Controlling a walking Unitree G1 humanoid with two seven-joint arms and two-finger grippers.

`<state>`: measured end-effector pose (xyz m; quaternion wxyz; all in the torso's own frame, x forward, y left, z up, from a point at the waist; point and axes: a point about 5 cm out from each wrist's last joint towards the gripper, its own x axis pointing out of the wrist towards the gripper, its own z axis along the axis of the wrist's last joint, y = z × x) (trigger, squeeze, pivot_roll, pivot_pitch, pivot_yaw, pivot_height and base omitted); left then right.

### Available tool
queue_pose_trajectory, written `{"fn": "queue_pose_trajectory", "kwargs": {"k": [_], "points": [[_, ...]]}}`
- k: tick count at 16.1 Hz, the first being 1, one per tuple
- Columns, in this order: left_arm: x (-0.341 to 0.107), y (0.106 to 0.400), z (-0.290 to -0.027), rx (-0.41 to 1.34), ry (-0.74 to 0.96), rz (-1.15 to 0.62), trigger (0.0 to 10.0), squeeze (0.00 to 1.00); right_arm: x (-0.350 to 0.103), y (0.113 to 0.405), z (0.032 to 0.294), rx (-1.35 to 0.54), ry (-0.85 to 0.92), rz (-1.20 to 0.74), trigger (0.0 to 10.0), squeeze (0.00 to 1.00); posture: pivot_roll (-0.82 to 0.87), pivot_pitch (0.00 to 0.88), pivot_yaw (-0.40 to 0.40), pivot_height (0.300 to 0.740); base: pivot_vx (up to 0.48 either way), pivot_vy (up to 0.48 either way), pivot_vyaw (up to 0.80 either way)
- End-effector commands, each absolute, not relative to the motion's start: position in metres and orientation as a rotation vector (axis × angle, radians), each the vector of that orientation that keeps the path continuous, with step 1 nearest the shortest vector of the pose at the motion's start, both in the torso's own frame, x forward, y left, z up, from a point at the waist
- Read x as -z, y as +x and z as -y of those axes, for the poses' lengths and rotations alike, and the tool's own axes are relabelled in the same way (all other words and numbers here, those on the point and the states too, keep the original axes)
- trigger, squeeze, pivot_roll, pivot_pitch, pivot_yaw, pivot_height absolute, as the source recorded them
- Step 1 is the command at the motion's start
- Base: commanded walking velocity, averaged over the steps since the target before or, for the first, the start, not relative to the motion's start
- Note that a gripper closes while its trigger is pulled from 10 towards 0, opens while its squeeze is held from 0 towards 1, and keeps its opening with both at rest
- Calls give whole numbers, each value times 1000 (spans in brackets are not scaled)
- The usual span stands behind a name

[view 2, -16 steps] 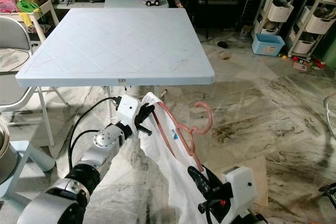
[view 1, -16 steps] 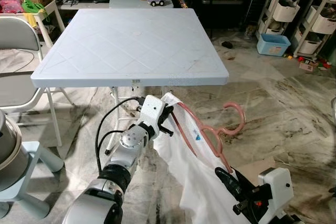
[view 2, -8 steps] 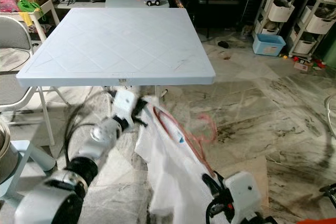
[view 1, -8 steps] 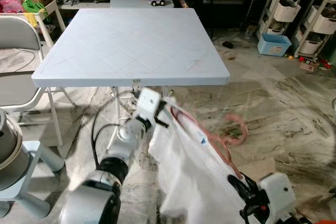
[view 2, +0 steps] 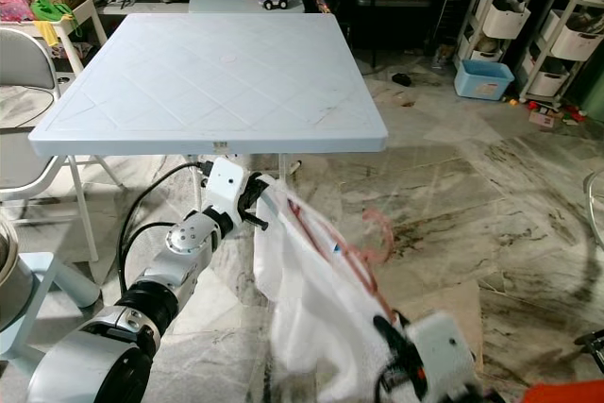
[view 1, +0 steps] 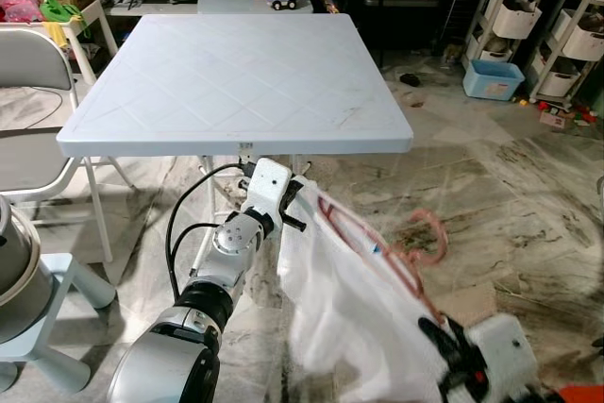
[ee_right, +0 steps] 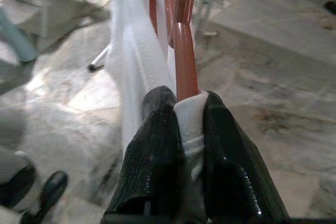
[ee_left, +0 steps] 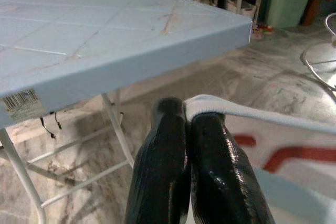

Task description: Hang hanger

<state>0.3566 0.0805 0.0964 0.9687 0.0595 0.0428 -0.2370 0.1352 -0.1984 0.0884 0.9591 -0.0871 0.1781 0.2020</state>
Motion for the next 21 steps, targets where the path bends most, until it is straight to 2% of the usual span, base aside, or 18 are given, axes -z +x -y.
{"fn": "queue_pose_trajectory", "kwargs": {"k": [1, 5, 7, 14, 18, 20, 21], "points": [[-109, 365, -89, 437, 127, -43, 0, 0, -100, 132, 210, -400, -179, -343, 10000, 0, 16, 0, -29, 740, 0, 0, 0], [-108, 365, -91, 430, 131, -54, 0, 0, -111, 107, 236, -406, -190, -392, 10000, 0, 10, 0, -24, 740, 0, 0, 0], [-106, 365, -90, 431, 130, -79, 0, 0, -123, 97, 233, -472, -141, -388, 10000, 0, 2, 0, -17, 740, 0, 0, 0], [-97, 362, -90, 445, 132, -127, 0, 0, -149, 89, 247, -479, -62, -328, 10000, 0, 0, 0, -13, 740, 0, 0, 0], [-93, 358, -83, 502, 108, -137, 0, 0, -159, 107, 242, -411, 30, -183, 10000, 0, 8, 0, -18, 740, 0, 0, 0], [-86, 346, -67, 615, 96, -124, 0, 0, -157, 135, 232, -271, 113, -62, 10000, 0, 12, 0, -22, 740, 0, 0, 0], [-83, 341, -62, 650, 115, -116, 1098, 0, -152, 145, 225, -237, 128, -53, 10000, 0, 15, 0, -23, 740, 0, 0, 0]]}}
